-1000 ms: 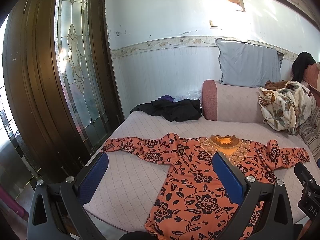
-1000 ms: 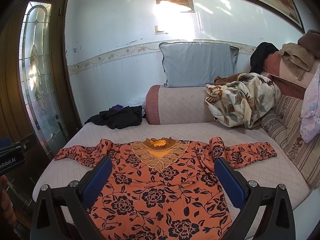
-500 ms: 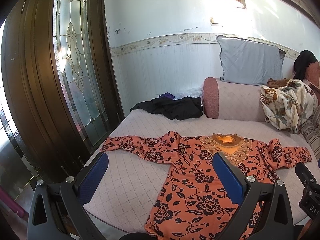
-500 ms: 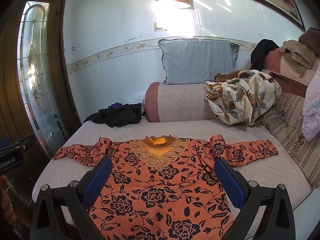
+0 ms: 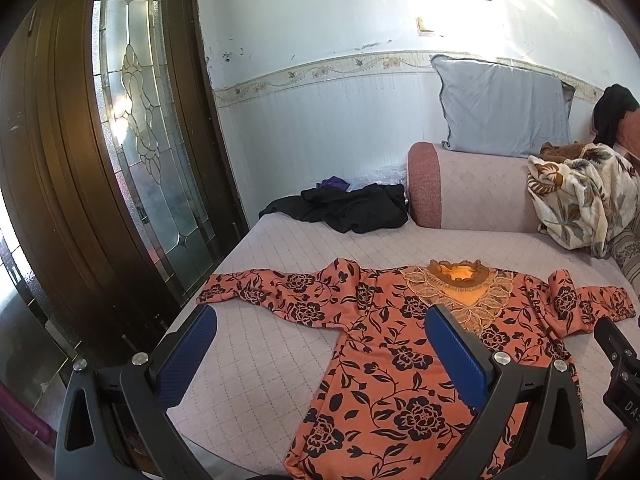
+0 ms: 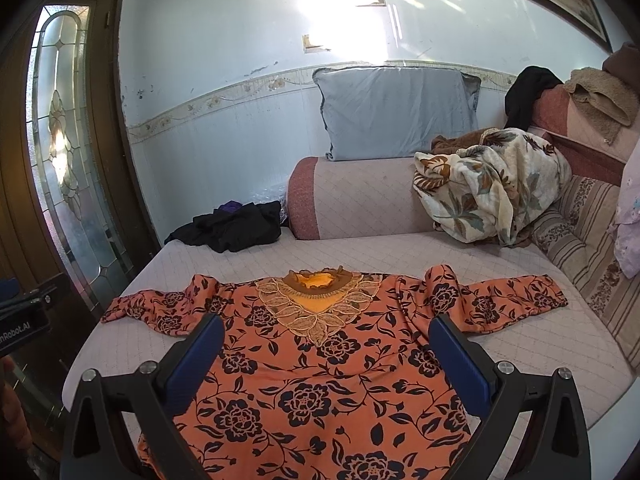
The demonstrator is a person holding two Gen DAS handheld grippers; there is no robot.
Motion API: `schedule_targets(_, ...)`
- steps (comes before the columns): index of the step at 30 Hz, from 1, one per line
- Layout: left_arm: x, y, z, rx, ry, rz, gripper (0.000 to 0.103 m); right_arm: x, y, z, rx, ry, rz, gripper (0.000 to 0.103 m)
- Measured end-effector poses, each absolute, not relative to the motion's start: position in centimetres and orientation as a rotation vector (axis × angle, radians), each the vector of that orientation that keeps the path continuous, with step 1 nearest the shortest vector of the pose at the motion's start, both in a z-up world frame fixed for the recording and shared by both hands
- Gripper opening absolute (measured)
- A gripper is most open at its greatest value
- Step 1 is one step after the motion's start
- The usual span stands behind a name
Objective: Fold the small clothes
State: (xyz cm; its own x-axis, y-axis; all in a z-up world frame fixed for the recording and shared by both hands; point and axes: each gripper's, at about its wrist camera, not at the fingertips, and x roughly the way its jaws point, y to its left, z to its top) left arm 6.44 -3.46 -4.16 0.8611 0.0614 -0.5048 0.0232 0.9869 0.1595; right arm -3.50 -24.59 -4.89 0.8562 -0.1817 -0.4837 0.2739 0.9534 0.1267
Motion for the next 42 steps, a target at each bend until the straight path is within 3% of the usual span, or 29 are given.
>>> schedule_targets(5,9.5,-5.6,-6.6,0.171,0.585,-0.009,0.103,-1.4,-27.3,-6.5,0.233,0.503,-0.265,0.103)
schedule_targets(9,14.4,-8.8,-12.5,0.171,0.701,-0.087,0.103,1.1,-32.8,-9.2,0.320,0.529,-0.328,0.103)
schedule_targets(16,22.4,-15.0,-26.2,0.243,1.008,-0.144,0.103,2.3,-51.5,-18.4,0.705,0.585,-0.599,0.103)
schedule_targets(23,24.0,-15.2,-30.0,0.191,1.066,-0.179,0.103,-1.7,-67.1,-26.8,1.234,0.436,-0.656,0.101)
schedule_targets(25,23.9,-15.1,-30.0,0.190,1.060,-0.185,0.103,-1.4,-69.5,-28.6,1.310,0.413,-0.644,0.093)
schedule_targets(28,22.8,-15.1,-30.0,0.188,1.017,-0.181,0.103,-0.1,-71.2,-28.6,1.278,0.378,-0.667,0.089)
schedule_targets(30,22.7,-15.0,-30.0,0.182,1.028,-0.178,0.103,1.5,-72.1,-29.1,1.268,0.407,-0.655,0.073)
schedule_targets(32,22.8,-14.9,-30.2,0.185,1.034,-0.181,0.103,2.4,-72.6,-29.5,1.232,0.422,-0.695,0.072)
schedule_targets(33,23.1,-15.1,-30.2,0.190,1.035,-0.182,0.103,3.1,-72.7,-29.2,1.191,0.439,-0.710,0.065)
schedule_targets(34,23.0,-15.2,-30.2,0.195,1.036,-0.185,0.103,3.8,-72.8,-29.1,1.159,0.457,-0.723,0.058)
schedule_targets(35,23.0,-15.2,-30.1,0.200,1.041,-0.190,0.103,4.2,-73.1,-29.2,1.139,0.462,-0.726,0.030)
schedule_targets(36,23.4,-15.2,-30.1,0.202,1.045,-0.193,0.103,4.2,-73.3,-29.8,1.144,0.466,-0.723,0.009)
schedule_targets(39,24.0,-15.2,-29.7,0.226,1.046,-0.204,0.103,3.4,-73.3,-30.6,1.199,0.391,-0.705,0.008)
schedule_targets(42,24.1,-15.1,-28.0,0.258,0.934,-0.171,0.103,3.4,-72.4,-28.2,1.160,0.317,-0.647,0.008)
